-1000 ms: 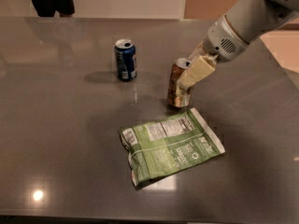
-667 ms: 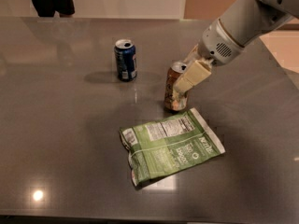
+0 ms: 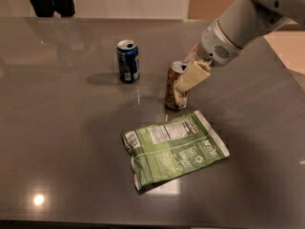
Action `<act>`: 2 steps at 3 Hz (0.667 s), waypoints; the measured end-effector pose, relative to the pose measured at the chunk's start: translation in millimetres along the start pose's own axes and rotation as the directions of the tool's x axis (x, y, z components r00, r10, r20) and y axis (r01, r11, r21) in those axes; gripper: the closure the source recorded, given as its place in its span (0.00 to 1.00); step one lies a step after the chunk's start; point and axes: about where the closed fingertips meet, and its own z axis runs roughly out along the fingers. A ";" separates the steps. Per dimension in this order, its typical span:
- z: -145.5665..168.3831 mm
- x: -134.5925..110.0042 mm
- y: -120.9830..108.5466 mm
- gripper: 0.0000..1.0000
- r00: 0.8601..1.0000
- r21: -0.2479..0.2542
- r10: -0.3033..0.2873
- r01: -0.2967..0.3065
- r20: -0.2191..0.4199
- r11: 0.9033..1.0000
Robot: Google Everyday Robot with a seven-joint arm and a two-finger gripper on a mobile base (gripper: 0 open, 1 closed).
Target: Move orange can near green jalapeno chip bag
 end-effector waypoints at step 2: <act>8.3 3.2 -2.5 0.00 1.000 -0.005 -0.001 0.001 -0.004 1.000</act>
Offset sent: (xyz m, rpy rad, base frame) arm 0.0029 -0.0003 -0.0071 -0.0028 0.0028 0.0006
